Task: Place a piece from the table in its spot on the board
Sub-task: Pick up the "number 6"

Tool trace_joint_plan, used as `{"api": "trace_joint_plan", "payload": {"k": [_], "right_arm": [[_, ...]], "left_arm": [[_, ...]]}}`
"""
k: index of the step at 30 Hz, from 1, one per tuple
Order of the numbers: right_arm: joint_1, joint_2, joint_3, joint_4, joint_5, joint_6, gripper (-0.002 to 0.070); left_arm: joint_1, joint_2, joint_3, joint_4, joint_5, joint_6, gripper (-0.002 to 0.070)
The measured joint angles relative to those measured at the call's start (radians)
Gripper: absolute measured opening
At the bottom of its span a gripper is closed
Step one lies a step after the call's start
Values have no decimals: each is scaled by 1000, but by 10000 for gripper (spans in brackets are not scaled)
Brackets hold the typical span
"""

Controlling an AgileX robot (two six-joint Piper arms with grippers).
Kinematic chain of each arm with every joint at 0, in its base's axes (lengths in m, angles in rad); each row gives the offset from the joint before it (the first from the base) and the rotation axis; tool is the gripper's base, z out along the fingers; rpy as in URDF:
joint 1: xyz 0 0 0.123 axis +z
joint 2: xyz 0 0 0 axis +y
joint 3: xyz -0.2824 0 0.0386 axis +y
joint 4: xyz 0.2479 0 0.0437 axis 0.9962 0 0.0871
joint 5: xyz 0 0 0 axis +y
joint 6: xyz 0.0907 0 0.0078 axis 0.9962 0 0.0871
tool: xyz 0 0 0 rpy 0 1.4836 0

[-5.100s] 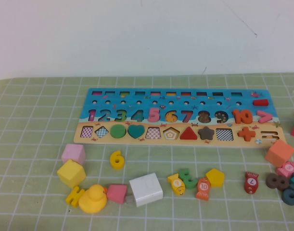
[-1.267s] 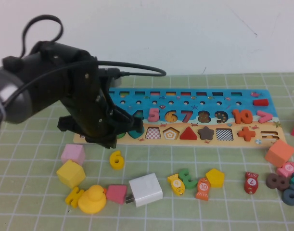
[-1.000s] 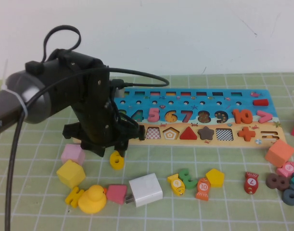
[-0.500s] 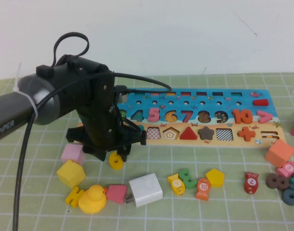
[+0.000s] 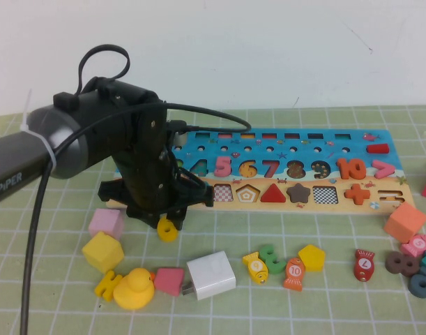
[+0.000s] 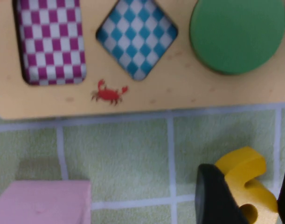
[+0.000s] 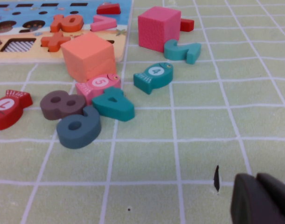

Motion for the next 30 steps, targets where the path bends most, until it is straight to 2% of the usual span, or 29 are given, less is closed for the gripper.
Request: {"api": "trace_joint_plan", "payload": {"k": [6, 10, 15, 22, 30], "right_arm": [[0, 0, 0, 0, 0, 0, -3], [0, 0, 0, 0, 0, 0, -3], [0, 0, 0, 0, 0, 0, -3], [0, 0, 0, 0, 0, 0, -3], [0, 0, 0, 0, 0, 0, -3]], "left_arm": [[0, 4, -35, 0, 0, 13, 242], [0, 5, -83, -2, -2, 19, 182], [0, 7, -170, -48, -45, 51, 168], [-6, 23, -205, -53, 109, 145, 167], [-136, 25, -207, 117, 238, 201, 166]]}}
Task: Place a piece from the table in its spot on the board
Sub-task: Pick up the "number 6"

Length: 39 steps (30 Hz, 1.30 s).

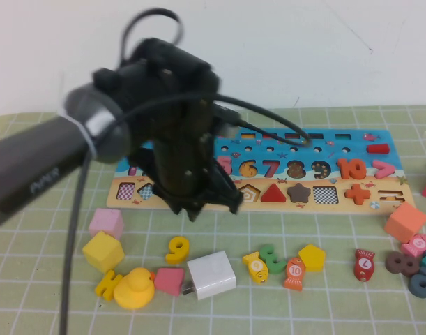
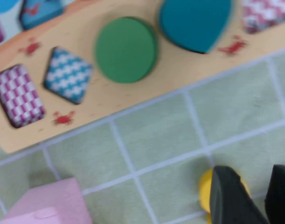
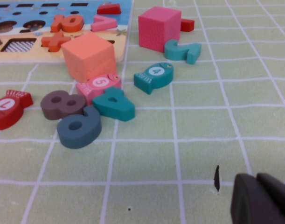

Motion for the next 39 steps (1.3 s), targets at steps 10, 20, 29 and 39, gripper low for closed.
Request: {"api": "trace_joint_plan", "payload": {"k": [10, 20, 29, 39], "right_arm": [[0, 0, 0, 0, 0, 0, -3], [0, 0, 0, 0, 0, 0, -3], [0, 0, 0, 0, 0, 0, -3], [0, 0, 0, 0, 0, 0, -3]], "left_arm": [[-43, 0, -2, 10, 7, 19, 165], [-43, 0, 74, -20, 8, 39, 41], [-41, 0, 82, -31, 8, 41, 0], [-41, 0, 141, -15, 6, 60, 0]]}}
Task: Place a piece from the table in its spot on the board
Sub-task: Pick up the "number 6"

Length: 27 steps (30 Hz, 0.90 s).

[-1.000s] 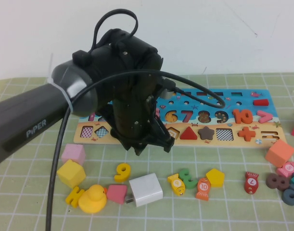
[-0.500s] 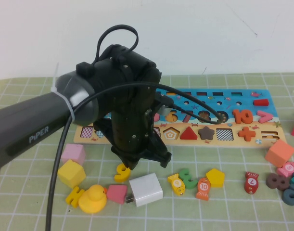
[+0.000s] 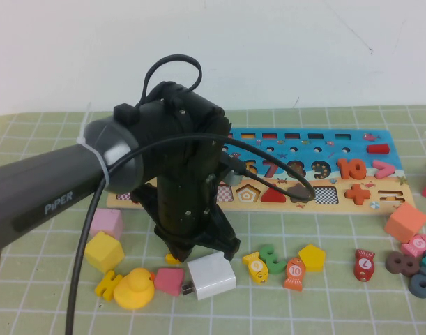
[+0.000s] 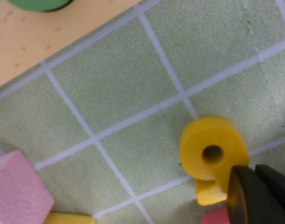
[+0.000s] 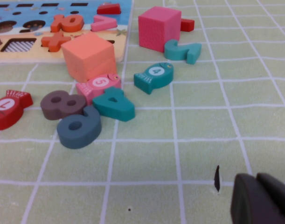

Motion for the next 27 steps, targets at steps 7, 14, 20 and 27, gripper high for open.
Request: {"api": "trace_joint_plan", "payload": {"k": [7, 14, 20, 27], "right_arm": [[0, 0, 0, 0, 0, 0, -3], [0, 0, 0, 0, 0, 0, -3], [0, 0, 0, 0, 0, 0, -3], [0, 0, 0, 0, 0, 0, -3]], "left_arm": [[0, 0, 1, 3, 0, 7, -1], [17, 0, 2, 50, -2, 29, -1], [99, -2, 2, 57, -2, -11, -1], [77, -54, 2, -104, -2, 55, -1]]}}
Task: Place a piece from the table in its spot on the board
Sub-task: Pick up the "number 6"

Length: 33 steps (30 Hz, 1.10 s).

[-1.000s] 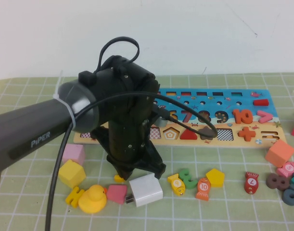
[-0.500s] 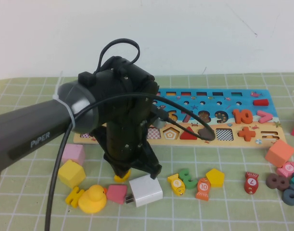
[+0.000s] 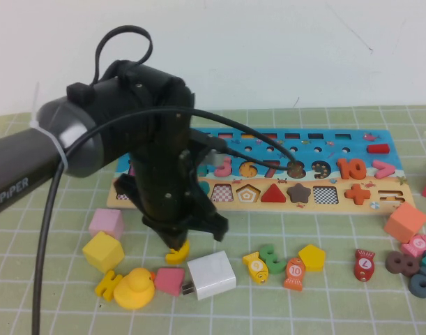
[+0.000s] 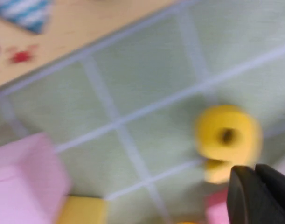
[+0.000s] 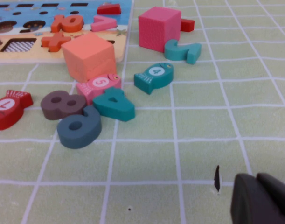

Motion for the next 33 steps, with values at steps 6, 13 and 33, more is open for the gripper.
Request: {"api": "trace_joint_plan", "payload": {"k": [6, 13, 33], "right_arm": [[0, 0, 0, 0, 0, 0, -3], [0, 0, 0, 0, 0, 0, -3], [0, 0, 0, 0, 0, 0, -3]], "left_arm": [[-12, 4, 0, -23, 0, 9, -2], [-12, 39, 0, -28, 0, 35, -2], [65, 58, 0, 84, 0, 77, -2]]}}
